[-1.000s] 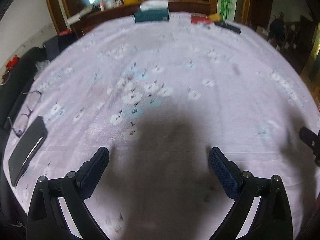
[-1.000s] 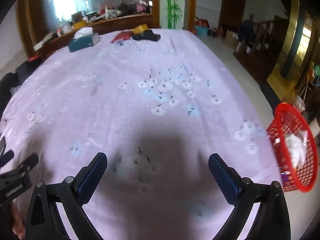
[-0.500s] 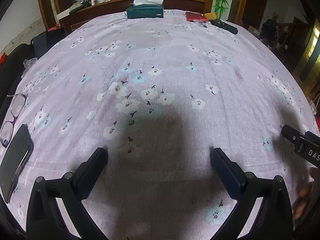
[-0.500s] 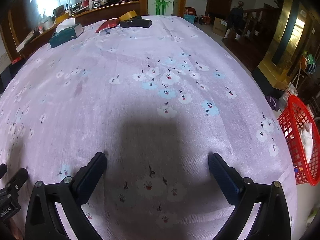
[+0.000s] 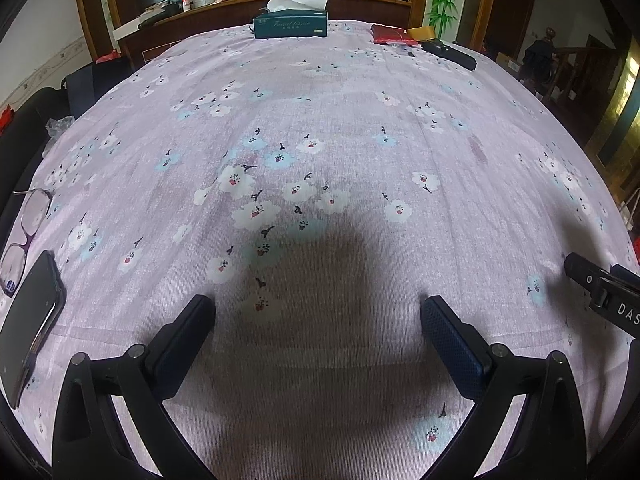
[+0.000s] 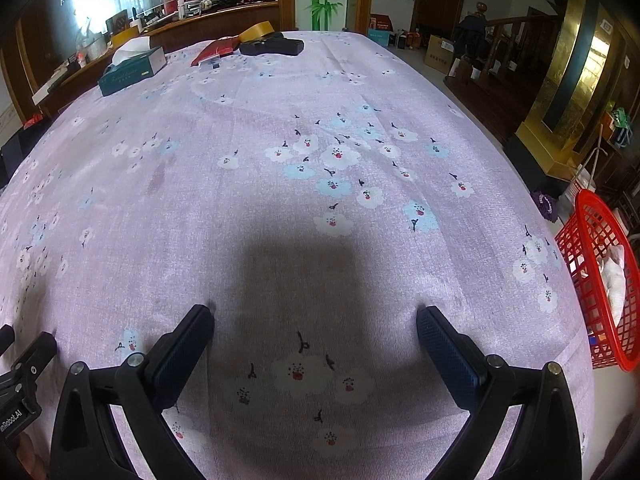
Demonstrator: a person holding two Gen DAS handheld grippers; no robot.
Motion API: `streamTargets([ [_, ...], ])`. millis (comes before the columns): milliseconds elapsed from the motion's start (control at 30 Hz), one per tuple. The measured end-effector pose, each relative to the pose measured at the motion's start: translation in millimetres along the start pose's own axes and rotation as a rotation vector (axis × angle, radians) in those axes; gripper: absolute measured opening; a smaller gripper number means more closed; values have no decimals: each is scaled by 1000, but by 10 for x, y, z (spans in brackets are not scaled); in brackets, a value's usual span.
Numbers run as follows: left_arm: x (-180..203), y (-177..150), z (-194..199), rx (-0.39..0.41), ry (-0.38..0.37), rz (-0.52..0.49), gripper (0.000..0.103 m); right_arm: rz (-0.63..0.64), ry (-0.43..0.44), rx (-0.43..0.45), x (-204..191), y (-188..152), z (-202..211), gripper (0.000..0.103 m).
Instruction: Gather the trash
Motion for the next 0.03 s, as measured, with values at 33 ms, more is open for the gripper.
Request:
streamTargets([
  [33,-1,-2,1,0,0,0,103,0,0,0,2,1,-1,103],
])
Point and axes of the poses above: each gripper's, at about its wrist camera, not at the fingertips, and z roughly against the way its jaws point, x to its right, y to its top, the point moved 1 cm from there along -z, roughly the way its jaws point, and after that the axes turned 10 degrees about -y, right-handed, at the moved point
